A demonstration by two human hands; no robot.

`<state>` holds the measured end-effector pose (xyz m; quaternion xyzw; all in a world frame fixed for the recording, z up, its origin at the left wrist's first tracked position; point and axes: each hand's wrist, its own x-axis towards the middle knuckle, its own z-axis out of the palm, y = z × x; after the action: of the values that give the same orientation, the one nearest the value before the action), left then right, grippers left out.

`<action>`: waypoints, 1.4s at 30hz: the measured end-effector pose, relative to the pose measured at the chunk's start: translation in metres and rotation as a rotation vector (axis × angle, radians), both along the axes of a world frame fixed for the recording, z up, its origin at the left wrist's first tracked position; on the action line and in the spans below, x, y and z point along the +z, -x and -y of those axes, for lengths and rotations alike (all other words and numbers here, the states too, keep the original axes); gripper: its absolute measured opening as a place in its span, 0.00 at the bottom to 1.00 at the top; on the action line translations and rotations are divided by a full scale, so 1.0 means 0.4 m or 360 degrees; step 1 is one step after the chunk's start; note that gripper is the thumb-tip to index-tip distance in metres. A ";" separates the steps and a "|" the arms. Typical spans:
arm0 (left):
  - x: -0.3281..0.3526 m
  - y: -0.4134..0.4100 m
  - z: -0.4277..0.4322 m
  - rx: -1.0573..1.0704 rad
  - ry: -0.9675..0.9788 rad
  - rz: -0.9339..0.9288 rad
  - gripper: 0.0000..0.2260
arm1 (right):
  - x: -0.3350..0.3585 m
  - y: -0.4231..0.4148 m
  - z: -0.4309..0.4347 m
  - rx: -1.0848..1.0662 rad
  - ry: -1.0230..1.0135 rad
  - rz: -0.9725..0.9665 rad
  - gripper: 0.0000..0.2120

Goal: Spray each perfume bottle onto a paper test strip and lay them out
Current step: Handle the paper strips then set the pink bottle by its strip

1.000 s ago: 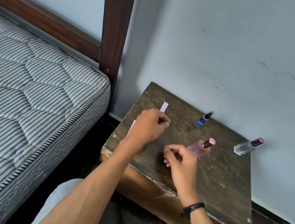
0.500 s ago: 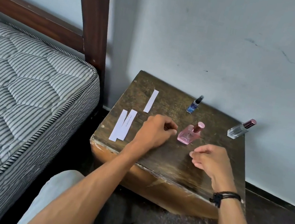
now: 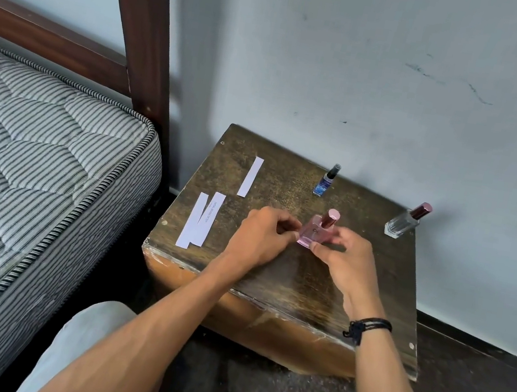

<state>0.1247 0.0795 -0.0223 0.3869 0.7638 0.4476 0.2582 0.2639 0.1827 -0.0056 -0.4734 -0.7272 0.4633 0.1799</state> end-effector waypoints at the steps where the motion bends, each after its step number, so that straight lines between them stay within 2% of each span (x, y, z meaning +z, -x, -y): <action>1: 0.001 0.000 0.000 -0.0001 -0.0004 0.0000 0.08 | -0.002 0.001 0.000 0.0006 -0.0006 -0.0003 0.08; 5: 0.000 0.002 0.000 0.0017 -0.0027 0.0003 0.07 | -0.006 0.008 0.006 0.0060 -0.0047 -0.0008 0.08; 16: -0.002 0.067 0.021 0.0258 -0.0088 -0.0102 0.05 | -0.077 0.110 0.057 0.0033 -0.0192 -0.0324 0.12; 25: 0.006 0.135 0.038 0.0329 -0.0186 -0.0086 0.12 | -0.084 0.233 0.038 0.0073 -0.0341 -0.0416 0.14; 28: 0.002 0.174 0.032 0.0289 -0.0115 -0.0114 0.17 | -0.082 0.279 0.022 0.0118 -0.0365 -0.0425 0.14; 34: 0.024 0.249 -0.002 0.0257 0.0130 -0.0399 0.23 | -0.084 0.357 -0.015 0.0125 -0.0356 -0.0460 0.13; 38: 0.012 0.279 -0.024 0.0212 0.0161 -0.0361 0.24 | -0.088 0.394 -0.037 0.0086 -0.0406 -0.0456 0.12; 42: -0.005 0.304 -0.038 0.0215 0.0059 -0.0218 0.23 | -0.091 0.422 -0.058 0.0111 -0.0443 -0.0428 0.11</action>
<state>0.0029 0.0948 -0.0242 0.3594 0.8121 0.4224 0.1816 0.0951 0.2058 -0.0421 -0.3523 -0.7697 0.4232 0.3230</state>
